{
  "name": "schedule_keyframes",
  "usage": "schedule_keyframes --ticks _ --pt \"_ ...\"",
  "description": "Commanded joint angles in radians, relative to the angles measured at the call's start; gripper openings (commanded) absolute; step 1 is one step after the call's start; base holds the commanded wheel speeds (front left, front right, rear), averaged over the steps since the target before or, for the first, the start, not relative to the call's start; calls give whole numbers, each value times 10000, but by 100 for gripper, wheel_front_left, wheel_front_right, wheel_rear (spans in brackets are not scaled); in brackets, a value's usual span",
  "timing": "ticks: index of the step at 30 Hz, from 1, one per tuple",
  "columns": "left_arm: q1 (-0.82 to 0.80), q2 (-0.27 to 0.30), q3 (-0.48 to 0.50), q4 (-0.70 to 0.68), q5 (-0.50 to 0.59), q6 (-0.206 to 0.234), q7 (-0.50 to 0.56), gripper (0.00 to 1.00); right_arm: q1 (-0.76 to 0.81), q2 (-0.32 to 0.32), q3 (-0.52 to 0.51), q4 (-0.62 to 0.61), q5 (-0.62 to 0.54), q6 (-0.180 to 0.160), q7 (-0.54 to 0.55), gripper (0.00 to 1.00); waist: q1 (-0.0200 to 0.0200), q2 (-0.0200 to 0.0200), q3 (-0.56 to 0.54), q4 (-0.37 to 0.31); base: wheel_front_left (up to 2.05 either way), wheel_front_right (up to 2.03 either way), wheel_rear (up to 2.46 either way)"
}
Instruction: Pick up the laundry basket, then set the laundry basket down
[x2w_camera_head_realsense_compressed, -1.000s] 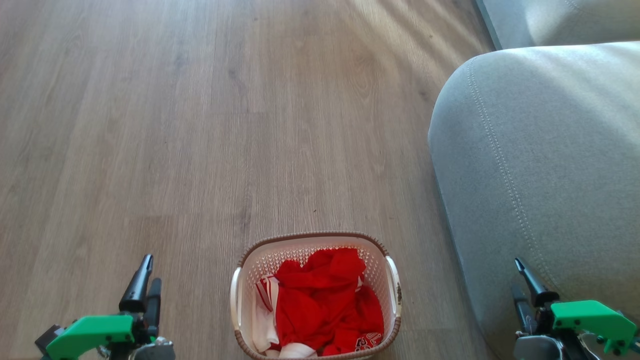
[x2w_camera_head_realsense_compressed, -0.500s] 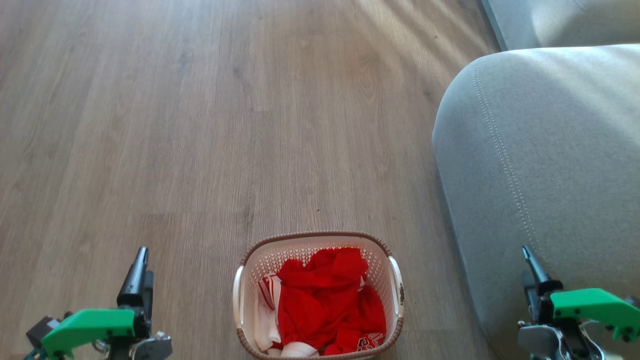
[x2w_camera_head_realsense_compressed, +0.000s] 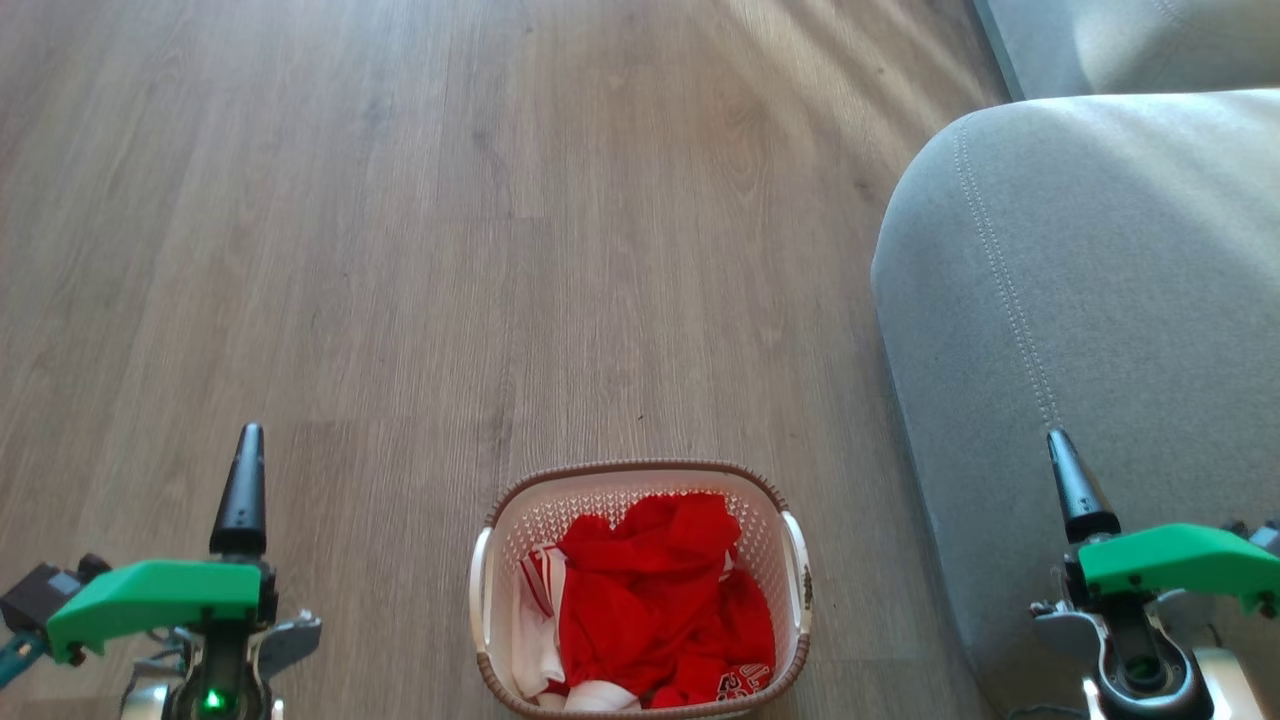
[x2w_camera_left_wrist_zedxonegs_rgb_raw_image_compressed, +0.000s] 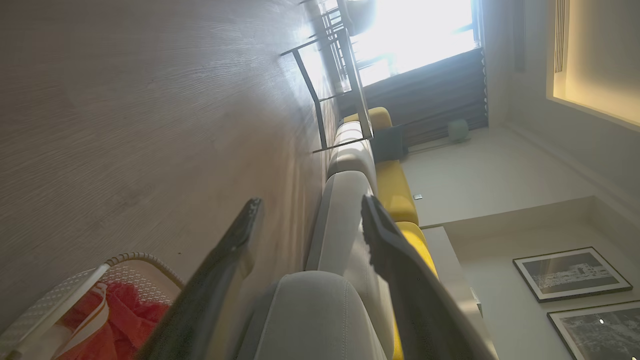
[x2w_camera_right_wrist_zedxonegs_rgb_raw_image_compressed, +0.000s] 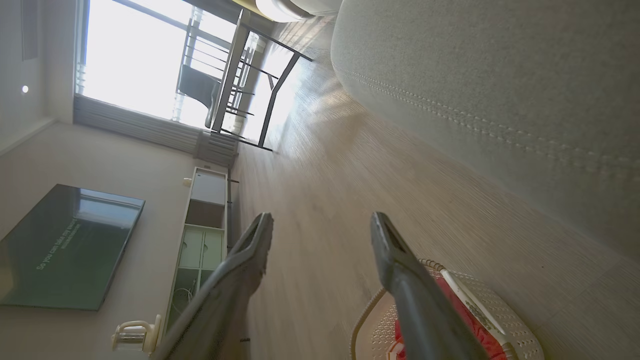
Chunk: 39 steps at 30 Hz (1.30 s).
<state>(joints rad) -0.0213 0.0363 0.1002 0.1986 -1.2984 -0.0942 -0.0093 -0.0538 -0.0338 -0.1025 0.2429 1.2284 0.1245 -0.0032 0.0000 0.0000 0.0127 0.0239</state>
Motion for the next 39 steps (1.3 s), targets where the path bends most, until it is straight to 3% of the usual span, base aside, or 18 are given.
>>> schedule_keyframes --ticks 1,19,31,36,39 --pt "-575 91 102 -549 362 87 -89 100 -568 -72 107 -493 -382 22 -146 100 0 0 5 8 0 0 0" --pt "-856 123 -1554 -1618 4739 1627 -616 100 -990 -92 937 -1440 -4417 30 -674 100 0 0 67 145 0 0 0" --pt "-1276 1042 -3597 -1248 6753 2920 -967 100 -1095 -296 1738 -1358 -6568 36 -1025 100 0 0 14 207 0 0 0" --pt "-1451 1255 -4286 -859 7021 3007 -1084 100 -1101 -376 2127 -843 -6929 38 -1143 100 0 0 -39 202 0 0 0" --pt "-1608 1348 -4755 -555 7225 2827 -1172 100 -1211 -400 2308 -565 -7230 40 -1231 100 0 0 -74 193 0 0 0"
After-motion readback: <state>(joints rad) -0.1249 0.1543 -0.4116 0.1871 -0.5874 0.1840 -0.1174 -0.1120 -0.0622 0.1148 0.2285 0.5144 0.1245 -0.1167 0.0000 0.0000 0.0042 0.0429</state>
